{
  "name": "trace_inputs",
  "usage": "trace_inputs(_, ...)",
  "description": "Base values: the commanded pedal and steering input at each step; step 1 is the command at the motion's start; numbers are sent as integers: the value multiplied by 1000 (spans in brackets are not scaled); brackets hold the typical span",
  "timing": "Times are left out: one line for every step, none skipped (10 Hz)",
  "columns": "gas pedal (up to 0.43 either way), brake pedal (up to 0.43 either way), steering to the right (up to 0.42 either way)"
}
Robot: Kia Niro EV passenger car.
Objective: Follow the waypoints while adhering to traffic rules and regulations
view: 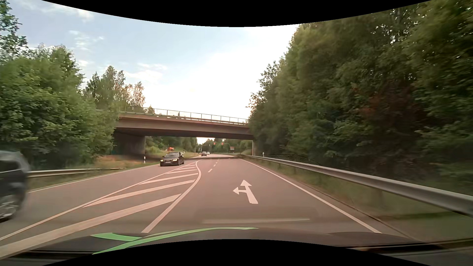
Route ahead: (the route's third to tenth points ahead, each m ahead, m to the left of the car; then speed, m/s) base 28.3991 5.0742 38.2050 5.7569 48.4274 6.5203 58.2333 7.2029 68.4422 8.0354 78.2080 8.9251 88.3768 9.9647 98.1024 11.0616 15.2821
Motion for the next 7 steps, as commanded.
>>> trace_inputs(0,79,-4)
trace_inputs(0,98,-4)
trace_inputs(0,98,-4)
trace_inputs(0,104,-4)
trace_inputs(0,104,-4)
trace_inputs(0,110,-4)
trace_inputs(0,110,-4)
